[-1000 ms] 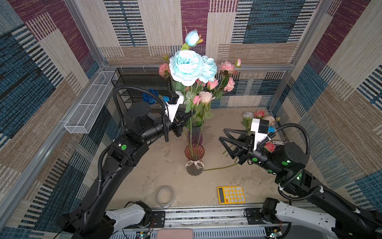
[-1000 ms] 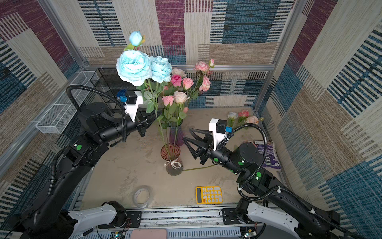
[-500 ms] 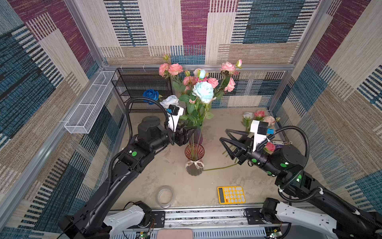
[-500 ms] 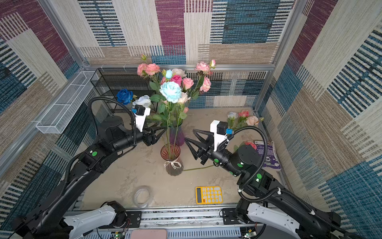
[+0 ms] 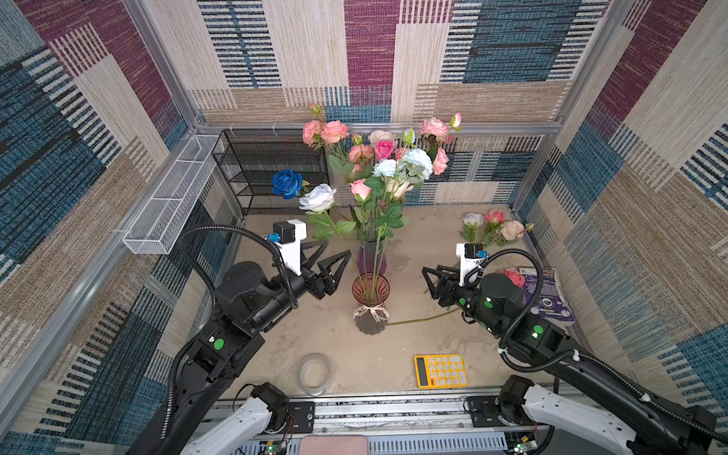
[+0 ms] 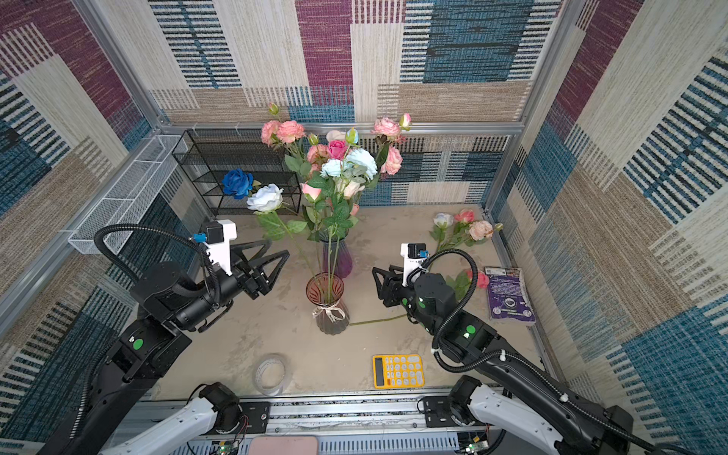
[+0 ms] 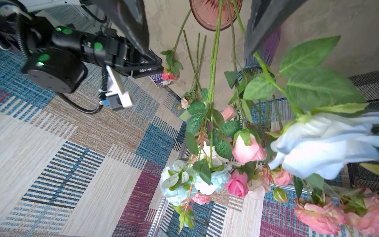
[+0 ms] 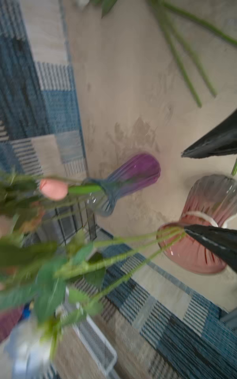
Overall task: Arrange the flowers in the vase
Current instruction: 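Lower the pale blue rose into the red vase while the right gripper withdraws, then close the right gripper on peach rose stems in the pile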
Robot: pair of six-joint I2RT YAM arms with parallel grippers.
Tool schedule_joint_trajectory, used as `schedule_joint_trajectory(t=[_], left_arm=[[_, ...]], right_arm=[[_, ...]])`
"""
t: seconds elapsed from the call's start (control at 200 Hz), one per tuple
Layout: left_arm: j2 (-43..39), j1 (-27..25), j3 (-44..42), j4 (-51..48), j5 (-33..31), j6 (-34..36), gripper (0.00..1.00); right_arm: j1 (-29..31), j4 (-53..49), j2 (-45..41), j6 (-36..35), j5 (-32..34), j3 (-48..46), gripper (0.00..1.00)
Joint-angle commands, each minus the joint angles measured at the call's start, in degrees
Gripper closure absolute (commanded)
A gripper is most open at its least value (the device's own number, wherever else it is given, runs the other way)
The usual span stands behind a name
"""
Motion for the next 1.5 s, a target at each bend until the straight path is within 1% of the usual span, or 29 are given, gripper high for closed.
schedule_joint_trajectory(t=[0.0, 0.065, 0.15, 0.27, 0.476, 0.606, 0.871, 1.002, 1.322, 1.382, 1.492], left_arm=[[-2.3, 0.1, -3.2, 1.9, -1.5, -3.9, 0.23], [-3.5, 0.1, -5.1, 1.1, -1.6, -4.8, 0.22], [-5.2, 0.1, -7.3, 0.1, -1.5, -5.8, 0.21], [-7.4, 0.1, -9.9, -1.0, -1.2, -7.3, 0.19], [-10.2, 0.1, -12.9, -2.8, -1.3, -8.6, 0.19], [-11.5, 0.1, -14.1, -3.0, -1.6, -9.1, 0.20], [-12.0, 0.1, -14.5, -3.3, -0.3, -8.8, 0.20], [-12.4, 0.1, -14.8, -3.4, -0.4, -8.7, 0.20], [-12.4, 0.1, -15.0, -3.4, -0.8, -8.1, 0.20], [-12.3, 0.1, -14.9, -3.5, -0.8, -7.9, 0.20], [-12.1, 0.1, -14.8, -3.6, -0.9, -7.9, 0.20]], right_arm=[[-9.7, -1.0, 4.9, 5.1, -8.1, -2.5, 0.48], [-15.8, 0.4, 9.7, 5.9, -10.2, -3.3, 0.49], [-22.2, 4.0, 16.3, 6.0, -10.7, -3.6, 0.49], [-30.0, 7.7, 25.8, 6.6, -11.6, -2.0, 0.54], [-37.3, 10.2, 39.5, 6.8, -11.4, 3.8, 0.62], [-40.2, 12.3, 44.3, 7.5, -11.3, 6.3, 0.64], [-43.9, 18.4, 51.7, 8.6, -16.4, 10.4, 0.66], [-44.2, 19.8, 54.5, 8.8, -17.9, 12.5, 0.67], [-44.3, 19.1, 59.5, 10.1, -18.0, 15.2, 0.72], [-44.2, 19.1, 60.1, 10.4, -17.8, 15.4, 0.74], [-44.3, 19.4, 60.8, 10.2, -18.0, 15.6, 0.82]])
